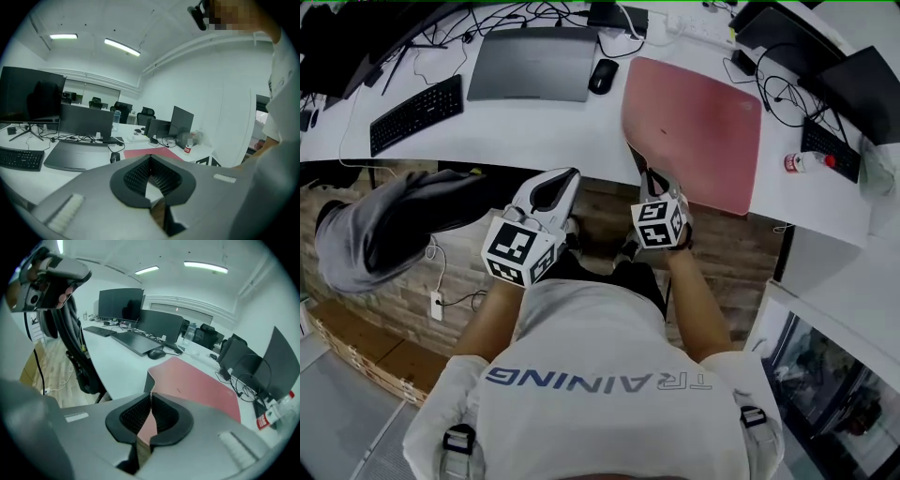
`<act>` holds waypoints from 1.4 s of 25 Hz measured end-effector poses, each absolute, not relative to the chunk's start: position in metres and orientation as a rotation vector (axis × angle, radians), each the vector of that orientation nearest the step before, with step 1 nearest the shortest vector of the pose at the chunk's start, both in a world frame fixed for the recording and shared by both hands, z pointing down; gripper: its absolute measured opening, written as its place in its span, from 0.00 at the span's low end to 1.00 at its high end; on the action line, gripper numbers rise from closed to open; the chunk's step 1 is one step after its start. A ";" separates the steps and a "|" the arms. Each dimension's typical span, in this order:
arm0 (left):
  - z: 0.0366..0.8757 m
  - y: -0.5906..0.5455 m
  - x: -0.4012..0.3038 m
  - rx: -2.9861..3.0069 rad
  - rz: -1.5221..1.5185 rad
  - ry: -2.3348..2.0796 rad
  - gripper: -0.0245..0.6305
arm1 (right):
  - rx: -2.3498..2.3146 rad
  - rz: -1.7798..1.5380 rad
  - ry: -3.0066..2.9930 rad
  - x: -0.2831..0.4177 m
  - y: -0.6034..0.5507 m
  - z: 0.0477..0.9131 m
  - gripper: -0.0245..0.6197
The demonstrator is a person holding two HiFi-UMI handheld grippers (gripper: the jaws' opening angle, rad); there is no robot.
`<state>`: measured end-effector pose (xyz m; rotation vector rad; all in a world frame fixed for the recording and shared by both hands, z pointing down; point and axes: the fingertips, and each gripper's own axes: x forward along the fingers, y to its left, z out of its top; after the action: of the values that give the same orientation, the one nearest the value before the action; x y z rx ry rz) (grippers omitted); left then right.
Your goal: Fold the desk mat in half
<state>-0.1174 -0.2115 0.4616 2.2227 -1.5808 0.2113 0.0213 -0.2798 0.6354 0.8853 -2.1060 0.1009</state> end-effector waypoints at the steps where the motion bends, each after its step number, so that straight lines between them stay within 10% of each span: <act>1: 0.461 -0.214 -0.112 2.234 0.214 -1.571 0.04 | 0.916 0.133 -2.116 0.029 -0.283 0.632 0.08; 35: 0.460 -0.297 0.075 2.449 0.305 -1.266 0.04 | 1.413 0.601 -1.962 0.271 -0.326 0.648 0.08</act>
<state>0.0747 -0.2967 0.4601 2.4491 -1.2663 0.3047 0.2714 -0.3261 0.6480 1.4133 -1.9622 0.6006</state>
